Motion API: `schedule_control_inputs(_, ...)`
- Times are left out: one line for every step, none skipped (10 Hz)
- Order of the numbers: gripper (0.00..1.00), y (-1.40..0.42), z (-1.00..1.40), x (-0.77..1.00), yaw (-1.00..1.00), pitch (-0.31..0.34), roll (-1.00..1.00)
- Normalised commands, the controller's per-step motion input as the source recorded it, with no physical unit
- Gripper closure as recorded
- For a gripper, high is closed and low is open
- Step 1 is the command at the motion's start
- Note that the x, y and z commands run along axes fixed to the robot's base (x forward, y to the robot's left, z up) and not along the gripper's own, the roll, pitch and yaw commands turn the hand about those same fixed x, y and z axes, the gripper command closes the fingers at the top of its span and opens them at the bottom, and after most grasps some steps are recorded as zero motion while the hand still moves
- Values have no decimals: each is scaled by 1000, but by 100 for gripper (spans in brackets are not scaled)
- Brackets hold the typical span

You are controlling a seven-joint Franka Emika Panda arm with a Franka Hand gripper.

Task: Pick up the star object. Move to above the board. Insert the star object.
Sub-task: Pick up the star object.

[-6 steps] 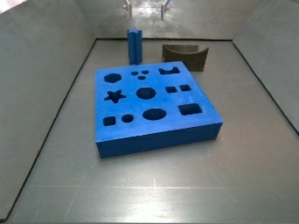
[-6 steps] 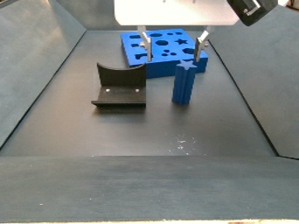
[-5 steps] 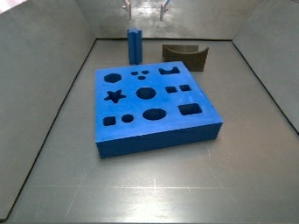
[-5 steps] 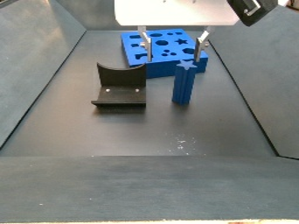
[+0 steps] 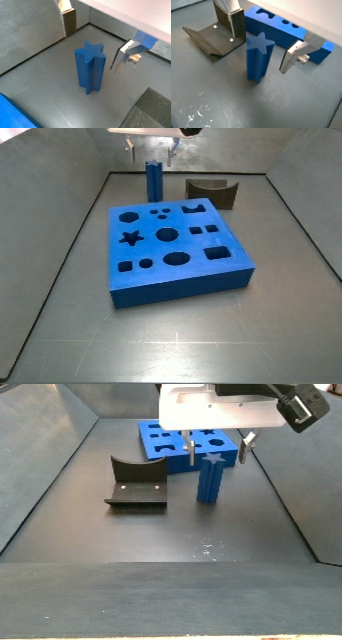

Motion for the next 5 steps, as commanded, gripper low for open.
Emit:
schedule_control_inputs(0,0,0,0,0,-23,0)
schedule_control_inputs(0,-14,-137,0,0,-29,69)
schedule_control_inputs(0,-294,-903,-103,0,-363,240)
schedule_control_inputs(0,-343,-1000,-34,0,-209,169)
schedule_control_inputs(0,0,-80,0,0,-77,0)
